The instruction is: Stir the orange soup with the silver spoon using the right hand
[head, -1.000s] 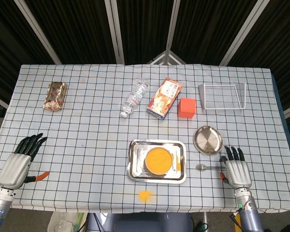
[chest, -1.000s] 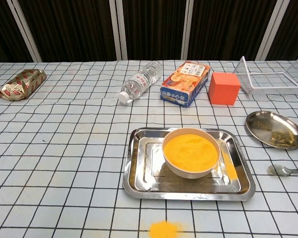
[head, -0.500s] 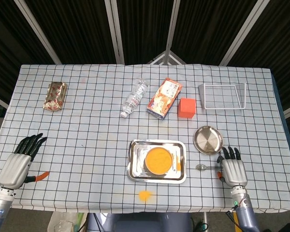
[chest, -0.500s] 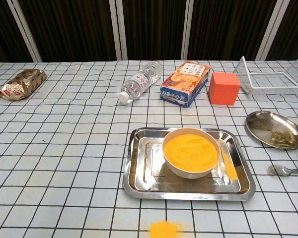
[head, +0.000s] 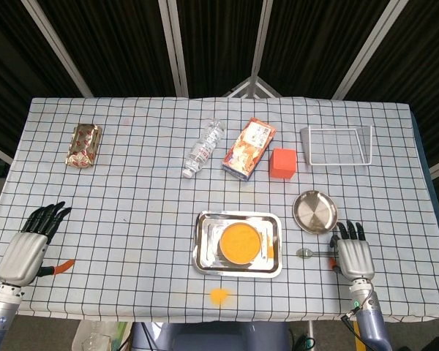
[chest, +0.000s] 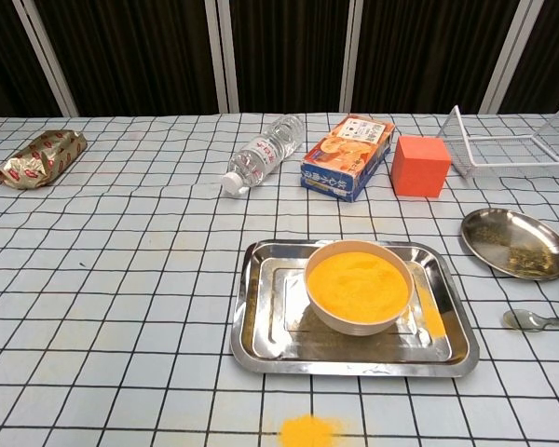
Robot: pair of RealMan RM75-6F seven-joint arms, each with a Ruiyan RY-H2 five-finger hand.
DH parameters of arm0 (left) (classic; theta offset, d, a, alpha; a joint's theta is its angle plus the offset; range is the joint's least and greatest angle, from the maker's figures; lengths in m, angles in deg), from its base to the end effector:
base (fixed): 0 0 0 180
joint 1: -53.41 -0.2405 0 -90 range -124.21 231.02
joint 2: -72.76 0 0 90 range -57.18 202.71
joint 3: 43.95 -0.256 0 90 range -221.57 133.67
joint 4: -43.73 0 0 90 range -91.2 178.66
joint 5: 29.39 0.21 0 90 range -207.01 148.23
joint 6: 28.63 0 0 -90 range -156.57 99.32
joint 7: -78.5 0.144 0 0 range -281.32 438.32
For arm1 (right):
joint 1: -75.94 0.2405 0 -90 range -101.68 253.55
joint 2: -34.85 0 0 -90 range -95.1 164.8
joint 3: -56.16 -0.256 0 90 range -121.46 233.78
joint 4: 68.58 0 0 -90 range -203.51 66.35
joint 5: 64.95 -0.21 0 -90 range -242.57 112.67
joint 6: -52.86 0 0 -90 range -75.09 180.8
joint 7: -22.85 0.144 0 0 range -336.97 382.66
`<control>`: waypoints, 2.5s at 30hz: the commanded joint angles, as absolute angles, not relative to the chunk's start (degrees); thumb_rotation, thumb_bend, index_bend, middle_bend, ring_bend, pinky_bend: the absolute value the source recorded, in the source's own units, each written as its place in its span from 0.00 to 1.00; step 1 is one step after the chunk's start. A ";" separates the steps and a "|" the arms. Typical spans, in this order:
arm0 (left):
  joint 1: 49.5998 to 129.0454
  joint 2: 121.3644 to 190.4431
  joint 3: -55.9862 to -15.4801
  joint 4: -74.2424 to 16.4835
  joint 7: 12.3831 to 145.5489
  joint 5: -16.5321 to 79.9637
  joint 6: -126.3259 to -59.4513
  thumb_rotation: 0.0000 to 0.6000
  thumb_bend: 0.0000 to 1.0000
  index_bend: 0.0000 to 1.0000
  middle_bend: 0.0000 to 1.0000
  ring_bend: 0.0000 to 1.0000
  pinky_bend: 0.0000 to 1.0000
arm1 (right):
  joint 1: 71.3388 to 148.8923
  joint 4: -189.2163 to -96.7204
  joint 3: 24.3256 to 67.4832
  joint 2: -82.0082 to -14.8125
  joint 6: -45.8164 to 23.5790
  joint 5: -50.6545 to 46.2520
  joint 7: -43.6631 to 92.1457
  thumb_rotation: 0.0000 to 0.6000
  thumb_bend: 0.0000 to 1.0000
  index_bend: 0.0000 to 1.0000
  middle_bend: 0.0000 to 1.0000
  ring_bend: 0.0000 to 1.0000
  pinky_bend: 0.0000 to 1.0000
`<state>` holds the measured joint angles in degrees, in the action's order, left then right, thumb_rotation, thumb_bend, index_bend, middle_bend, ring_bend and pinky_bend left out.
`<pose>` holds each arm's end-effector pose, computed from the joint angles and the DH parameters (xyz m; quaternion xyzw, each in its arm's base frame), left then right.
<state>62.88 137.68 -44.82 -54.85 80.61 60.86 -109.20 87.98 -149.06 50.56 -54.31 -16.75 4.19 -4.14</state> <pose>-0.2717 0.1858 0.1229 -0.6474 -0.4085 -0.4040 0.5009 -0.3109 -0.2195 0.0105 0.6462 -0.4246 0.2368 0.5882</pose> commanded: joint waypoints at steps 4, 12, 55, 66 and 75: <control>62.87 137.70 -44.80 -54.90 80.72 60.78 -109.16 1.00 0.02 0.00 0.00 0.00 0.00 | 88.08 -148.70 50.81 -54.64 -16.27 3.47 -4.31 1.00 0.39 0.48 0.15 0.00 0.00; 62.82 137.88 -44.47 -54.80 80.32 60.92 -109.76 1.00 0.02 0.00 0.00 0.00 0.00 | 88.12 -148.55 50.98 -54.90 -16.07 2.79 -4.19 1.00 0.41 0.48 0.15 0.00 0.00; 62.85 137.88 -44.47 -54.66 79.73 61.12 -109.84 1.00 0.02 0.00 0.00 0.00 0.00 | 89.33 -161.70 47.94 -47.77 -21.94 5.74 -3.91 1.00 0.52 0.56 0.18 0.00 0.00; 63.06 137.79 -44.67 -55.01 79.67 61.25 -109.31 1.00 0.02 0.00 0.00 0.00 0.00 | 92.15 -168.34 49.02 -51.79 -22.03 6.46 -14.04 1.00 0.51 0.56 0.18 0.00 0.00; 63.18 137.27 -44.64 -55.21 77.92 61.03 -109.04 1.00 0.02 0.00 0.00 0.00 0.00 | 95.63 -167.11 48.15 -60.84 -21.82 3.14 -24.74 1.00 0.52 0.56 0.18 0.00 0.00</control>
